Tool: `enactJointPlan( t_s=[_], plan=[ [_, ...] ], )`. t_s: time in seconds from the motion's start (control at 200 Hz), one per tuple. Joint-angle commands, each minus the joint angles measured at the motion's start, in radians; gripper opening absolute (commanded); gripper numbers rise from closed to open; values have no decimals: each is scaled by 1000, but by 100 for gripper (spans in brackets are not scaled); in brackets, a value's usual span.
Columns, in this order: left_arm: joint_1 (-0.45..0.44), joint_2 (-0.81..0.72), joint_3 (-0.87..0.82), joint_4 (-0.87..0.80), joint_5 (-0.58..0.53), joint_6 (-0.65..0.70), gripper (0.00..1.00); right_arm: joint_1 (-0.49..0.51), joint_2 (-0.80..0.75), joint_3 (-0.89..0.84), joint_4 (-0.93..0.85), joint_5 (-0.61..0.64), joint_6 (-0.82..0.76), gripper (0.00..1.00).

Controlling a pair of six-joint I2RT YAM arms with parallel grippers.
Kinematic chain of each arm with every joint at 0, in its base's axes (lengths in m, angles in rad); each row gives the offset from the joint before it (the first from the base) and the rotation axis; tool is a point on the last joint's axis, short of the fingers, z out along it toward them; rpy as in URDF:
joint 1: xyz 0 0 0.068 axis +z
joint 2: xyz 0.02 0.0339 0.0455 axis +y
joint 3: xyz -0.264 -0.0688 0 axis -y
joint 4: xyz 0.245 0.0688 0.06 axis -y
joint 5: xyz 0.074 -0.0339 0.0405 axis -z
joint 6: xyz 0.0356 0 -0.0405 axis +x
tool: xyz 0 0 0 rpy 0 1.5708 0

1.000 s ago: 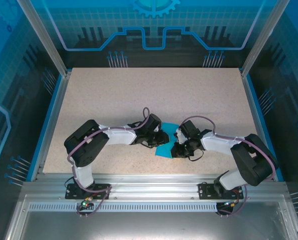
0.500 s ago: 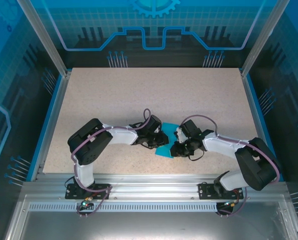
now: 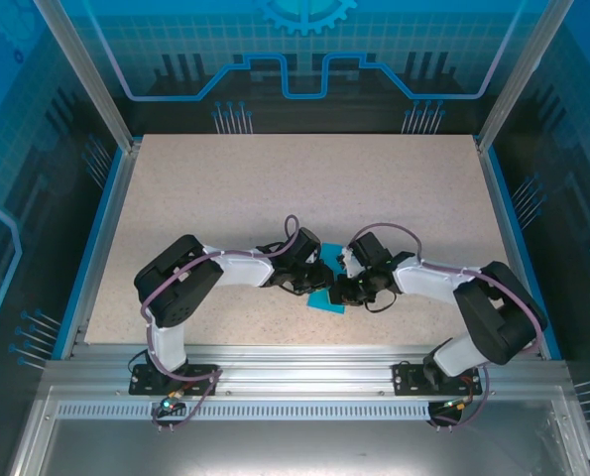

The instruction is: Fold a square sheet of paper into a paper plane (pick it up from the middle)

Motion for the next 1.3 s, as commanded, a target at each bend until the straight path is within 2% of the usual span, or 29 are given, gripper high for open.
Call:
enactJointPlan(
  t_s=[0.0, 0.265, 0.365, 0.675, 0.92, 1.12, 1.295],
  plan=[
    [-6, 31, 7, -66, -35, 10, 22, 17, 37, 26, 32, -22, 12, 15],
    [-6, 27, -2, -68, -40, 12, 21, 7, 76, -24, -22, 35, -21, 15],
    [-6, 28, -6, -77, -48, 14, 21, -6, 67, -79, -12, 13, -23, 15],
    [-2, 34, -21, -85, -68, 14, 20, -53, -22, -179, 37, -82, 12, 19],
    [-2, 46, -24, -76, -69, 8, 19, -81, -125, -226, -37, -79, -7, 21],
    [-3, 47, -13, -82, -67, 9, 19, -82, -137, -247, -94, -45, -8, 22],
    [-2, 38, -13, -79, -62, 12, 19, -83, -188, -235, -126, -26, -14, 19]
  ],
)
